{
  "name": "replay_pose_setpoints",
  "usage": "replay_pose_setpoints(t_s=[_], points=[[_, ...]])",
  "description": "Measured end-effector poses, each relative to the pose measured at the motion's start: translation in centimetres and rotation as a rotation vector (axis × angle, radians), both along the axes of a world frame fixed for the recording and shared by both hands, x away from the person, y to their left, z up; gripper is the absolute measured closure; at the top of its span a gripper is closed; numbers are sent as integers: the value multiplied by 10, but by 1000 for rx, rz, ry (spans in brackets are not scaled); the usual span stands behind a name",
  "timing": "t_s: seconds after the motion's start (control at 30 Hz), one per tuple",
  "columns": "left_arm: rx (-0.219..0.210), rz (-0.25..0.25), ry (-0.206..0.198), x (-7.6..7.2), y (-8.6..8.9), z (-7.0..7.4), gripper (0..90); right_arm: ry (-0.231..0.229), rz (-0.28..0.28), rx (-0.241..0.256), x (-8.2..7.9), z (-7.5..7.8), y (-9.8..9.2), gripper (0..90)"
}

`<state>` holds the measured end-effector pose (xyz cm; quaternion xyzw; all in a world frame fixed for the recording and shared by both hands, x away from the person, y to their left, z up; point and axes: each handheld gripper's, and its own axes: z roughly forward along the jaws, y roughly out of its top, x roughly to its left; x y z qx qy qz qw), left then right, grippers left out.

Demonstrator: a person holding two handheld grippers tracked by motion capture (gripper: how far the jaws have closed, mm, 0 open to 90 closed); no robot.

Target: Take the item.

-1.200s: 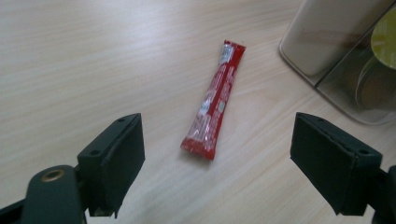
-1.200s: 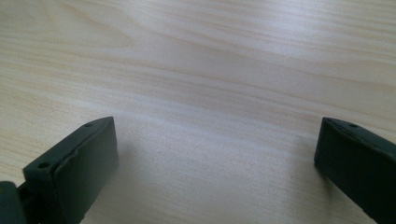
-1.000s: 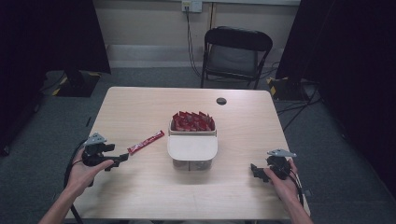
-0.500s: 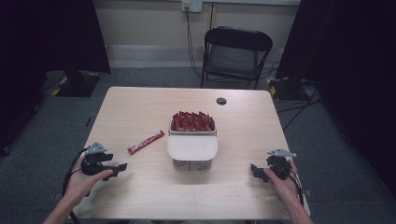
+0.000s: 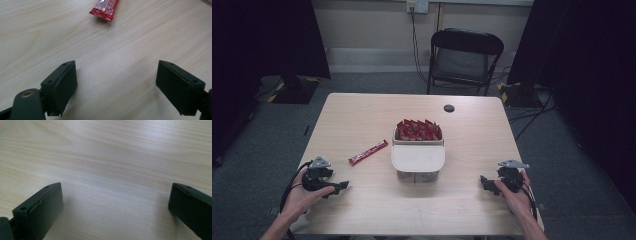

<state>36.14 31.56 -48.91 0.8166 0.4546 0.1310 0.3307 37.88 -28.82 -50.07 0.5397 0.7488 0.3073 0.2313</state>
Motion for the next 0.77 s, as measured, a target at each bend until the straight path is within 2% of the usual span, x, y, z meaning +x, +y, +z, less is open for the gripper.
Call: replay_pose_setpoints(t_s=[0.07, 0.1, 0.2, 0.27, 0.43, 0.5, 0.77], points=[[7, 2, -15, -1, 0, -1, 164, 0, 0, 0, 0, 0, 0, 0], [20, 5, -34, -2, -2, -3, 164, 0, 0, 0, 0, 0, 0, 0], [53, 5, -53, -3, -4, -4, 153, 0, 0, 0, 0, 0, 0, 0], [47, 27, -65, -3, -6, -6, 141, 0, 0, 0, 0, 0, 0, 0], [27, 45, -101, -2, -3, -12, 49, 0, 1, 1, 0, 0, 0, 0], [28, 50, -102, -1, -3, -13, 3, 0, 0, 0, 0, 0, 0, 0], [27, 40, -102, 1, -2, -14, 0, 0, 0, 0, 0, 0, 0, 0]])
